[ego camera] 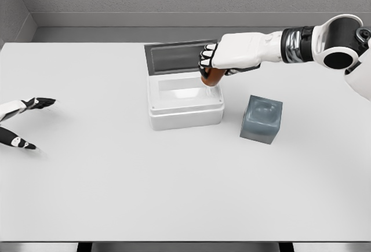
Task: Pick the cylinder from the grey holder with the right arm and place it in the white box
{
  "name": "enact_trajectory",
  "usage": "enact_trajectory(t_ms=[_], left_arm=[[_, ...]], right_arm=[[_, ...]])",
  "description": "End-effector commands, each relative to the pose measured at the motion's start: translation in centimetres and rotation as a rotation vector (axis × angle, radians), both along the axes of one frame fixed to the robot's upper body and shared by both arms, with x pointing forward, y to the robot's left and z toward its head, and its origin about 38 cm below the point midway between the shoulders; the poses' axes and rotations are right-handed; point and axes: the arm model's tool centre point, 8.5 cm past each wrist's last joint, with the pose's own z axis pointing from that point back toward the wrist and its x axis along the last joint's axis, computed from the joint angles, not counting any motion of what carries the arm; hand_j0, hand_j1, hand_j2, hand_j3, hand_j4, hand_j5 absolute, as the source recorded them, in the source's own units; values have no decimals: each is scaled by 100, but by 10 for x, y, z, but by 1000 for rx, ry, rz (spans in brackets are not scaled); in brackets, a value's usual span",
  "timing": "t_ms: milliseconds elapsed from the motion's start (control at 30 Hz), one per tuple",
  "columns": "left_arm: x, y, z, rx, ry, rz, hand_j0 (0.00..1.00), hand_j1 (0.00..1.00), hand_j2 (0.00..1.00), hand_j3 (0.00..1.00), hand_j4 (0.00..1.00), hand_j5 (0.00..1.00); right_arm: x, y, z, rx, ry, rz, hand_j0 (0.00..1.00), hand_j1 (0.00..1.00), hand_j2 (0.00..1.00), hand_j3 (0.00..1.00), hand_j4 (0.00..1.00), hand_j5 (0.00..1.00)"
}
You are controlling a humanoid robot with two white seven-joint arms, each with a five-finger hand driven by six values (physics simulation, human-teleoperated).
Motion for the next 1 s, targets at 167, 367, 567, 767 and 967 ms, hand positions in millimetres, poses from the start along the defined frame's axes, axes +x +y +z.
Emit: enact_trajectory(t_ms=[167,367,567,767,967], left_arm=[[0,16,7,-21,-13,58,100,100,100,100,100,100],[0,14,6,-20,-13,53,100,100,100,100,100,100],[0,14,6,-20,-13,53,100,100,100,100,100,100],[0,15,6,-20,-13,55,100,100,100,100,100,100],[0,14,6,-19,-11,53,100,100,100,100,100,100]], right_arm=[[4,1,-6,5,21,-12,20,20,20,20,20,20],[4,1,-12,-4,34,-15,20,20,20,20,20,20],[7,0,-13,-5,38,-25,20,20,20,20,20,20],[10,-2,-17,-9,50,-35,20,20,20,20,20,20],[10,-1,-17,-8,50,-34,20,20,20,20,20,20]])
